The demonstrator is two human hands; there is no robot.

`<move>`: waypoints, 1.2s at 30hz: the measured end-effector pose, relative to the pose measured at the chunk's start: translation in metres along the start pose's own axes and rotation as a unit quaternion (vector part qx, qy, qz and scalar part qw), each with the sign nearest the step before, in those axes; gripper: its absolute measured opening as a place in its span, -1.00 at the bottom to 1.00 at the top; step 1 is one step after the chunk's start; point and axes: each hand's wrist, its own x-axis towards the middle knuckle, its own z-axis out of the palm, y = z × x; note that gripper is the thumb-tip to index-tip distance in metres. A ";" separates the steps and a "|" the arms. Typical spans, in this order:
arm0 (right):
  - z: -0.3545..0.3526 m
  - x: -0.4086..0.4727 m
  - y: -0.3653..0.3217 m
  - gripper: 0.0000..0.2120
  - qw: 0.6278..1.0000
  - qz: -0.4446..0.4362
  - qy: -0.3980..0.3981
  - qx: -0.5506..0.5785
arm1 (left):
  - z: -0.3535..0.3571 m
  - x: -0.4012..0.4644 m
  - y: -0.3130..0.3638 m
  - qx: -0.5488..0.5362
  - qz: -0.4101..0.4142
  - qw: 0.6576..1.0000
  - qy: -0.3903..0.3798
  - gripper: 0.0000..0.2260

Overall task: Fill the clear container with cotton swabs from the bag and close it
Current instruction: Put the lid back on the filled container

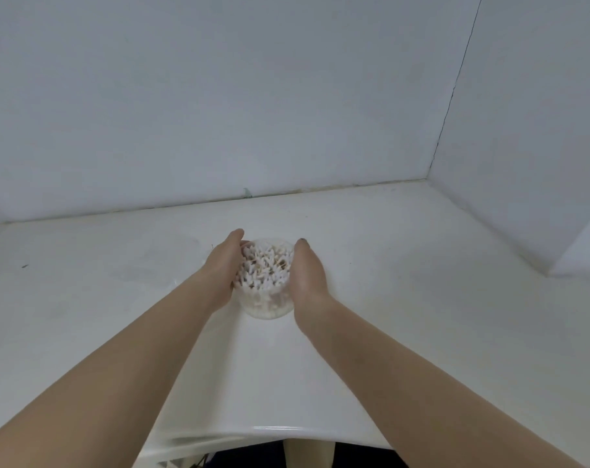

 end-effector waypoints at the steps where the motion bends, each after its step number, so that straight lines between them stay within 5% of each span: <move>1: 0.003 -0.011 -0.001 -0.43 1.000 -0.004 -0.008 -0.013 | -0.004 -0.002 -0.001 -0.003 -0.001 1.000 0.004 -0.63; 5: -0.006 -0.020 -0.002 -0.49 0.996 -0.035 0.007 -0.080 | -0.005 -0.010 -0.005 -0.035 -0.009 0.999 -0.004 -0.57; 8: -0.022 -0.002 -0.007 -0.31 0.992 -0.059 0.040 -0.105 | 0.016 -0.020 -0.006 -0.052 -0.015 0.997 -0.062 -0.55; 10: -0.036 0.019 -0.008 -0.20 0.990 -0.055 0.070 -0.113 | 0.030 -0.028 -0.006 -0.013 -0.013 0.994 -0.109 -0.50; 13: -0.052 0.012 -0.022 -0.36 0.984 -0.050 0.074 -0.152 | 0.027 -0.035 -0.002 0.147 0.053 0.981 -0.115 -0.58; 15: -0.057 0.003 -0.028 -0.48 0.978 -0.071 0.073 -0.185 | 0.009 -0.030 -0.006 0.322 0.122 0.938 -0.045 -0.67; 19: -0.056 -0.006 -0.028 -0.67 0.942 -0.170 0.081 -0.277 | -0.023 -0.029 -0.026 0.608 0.067 0.791 0.012 -0.41; 24: -0.039 -0.018 -0.024 -0.61 0.897 -0.287 0.083 -0.326 | -0.033 -0.026 -0.055 0.711 0.111 0.694 0.029 -0.72; 28: -0.034 -0.026 -0.020 -0.64 0.883 -0.320 0.058 -0.340 | -0.030 -0.032 -0.062 0.767 0.174 0.617 0.022 -0.70; 31: -0.039 -0.033 -0.028 -0.64 0.900 -0.306 0.051 -0.308 | -0.023 -0.044 -0.042 0.748 0.208 0.631 0.020 -0.71; 36: -0.046 -0.042 -0.062 -0.74 0.948 -0.250 0.017 -0.195 | -0.013 -0.070 0.041 0.533 0.302 0.785 0.096 -0.72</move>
